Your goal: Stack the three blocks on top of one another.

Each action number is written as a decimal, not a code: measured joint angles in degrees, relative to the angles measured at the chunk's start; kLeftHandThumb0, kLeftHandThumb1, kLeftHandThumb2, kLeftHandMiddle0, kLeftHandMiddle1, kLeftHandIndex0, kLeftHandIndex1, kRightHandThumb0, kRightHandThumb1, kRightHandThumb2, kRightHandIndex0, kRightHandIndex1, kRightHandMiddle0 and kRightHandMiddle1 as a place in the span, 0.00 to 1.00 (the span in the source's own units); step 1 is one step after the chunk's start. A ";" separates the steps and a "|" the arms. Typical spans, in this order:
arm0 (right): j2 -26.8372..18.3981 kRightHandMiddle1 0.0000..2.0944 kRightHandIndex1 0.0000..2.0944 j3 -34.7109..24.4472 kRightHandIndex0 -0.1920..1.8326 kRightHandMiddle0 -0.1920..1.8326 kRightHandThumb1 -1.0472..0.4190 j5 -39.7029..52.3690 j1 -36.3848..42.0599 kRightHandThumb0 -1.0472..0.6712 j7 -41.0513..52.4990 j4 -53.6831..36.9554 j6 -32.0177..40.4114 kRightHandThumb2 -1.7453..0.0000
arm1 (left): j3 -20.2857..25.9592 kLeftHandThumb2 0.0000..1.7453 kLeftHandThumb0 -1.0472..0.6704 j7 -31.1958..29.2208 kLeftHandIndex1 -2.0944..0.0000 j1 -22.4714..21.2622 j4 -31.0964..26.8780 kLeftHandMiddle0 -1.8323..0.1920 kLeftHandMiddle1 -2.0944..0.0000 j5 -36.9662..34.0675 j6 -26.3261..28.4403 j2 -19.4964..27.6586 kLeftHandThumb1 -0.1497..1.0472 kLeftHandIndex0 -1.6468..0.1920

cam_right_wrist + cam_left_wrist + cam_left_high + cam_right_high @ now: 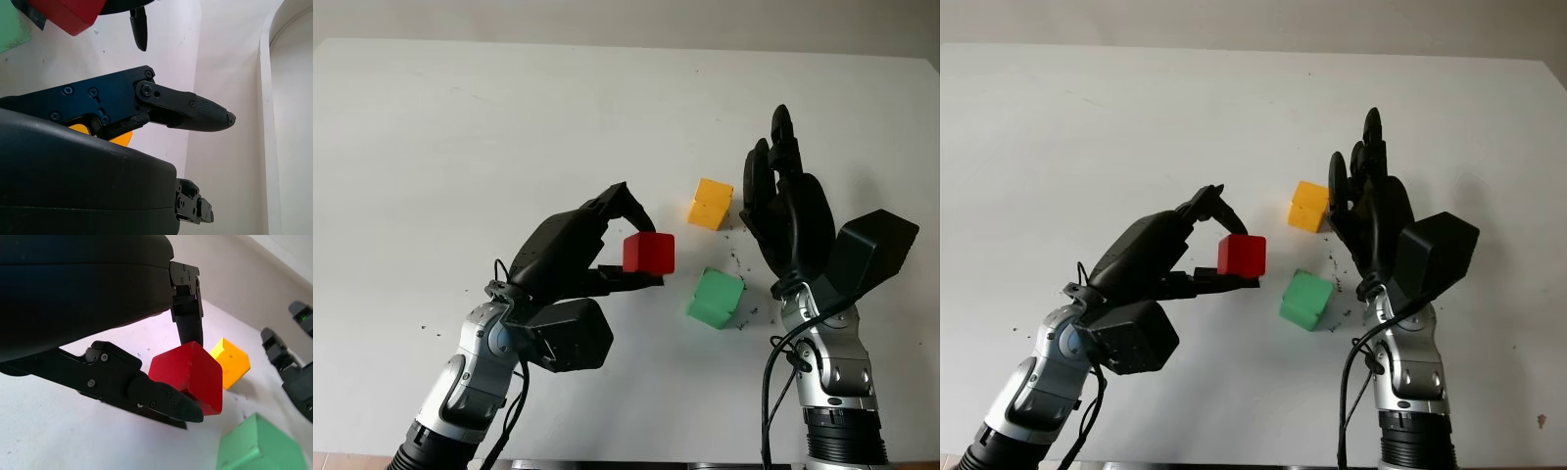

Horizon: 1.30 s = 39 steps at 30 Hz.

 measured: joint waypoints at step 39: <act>0.00 0.00 0.00 -0.11 0.00 0.00 0.00 0.03 -0.35 0.23 0.13 0.05 0.30 0.64 | 0.02 0.05 0.27 -4.95 0.46 -0.22 -3.00 0.92 0.98 6.81 4.62 4.37 1.00 0.86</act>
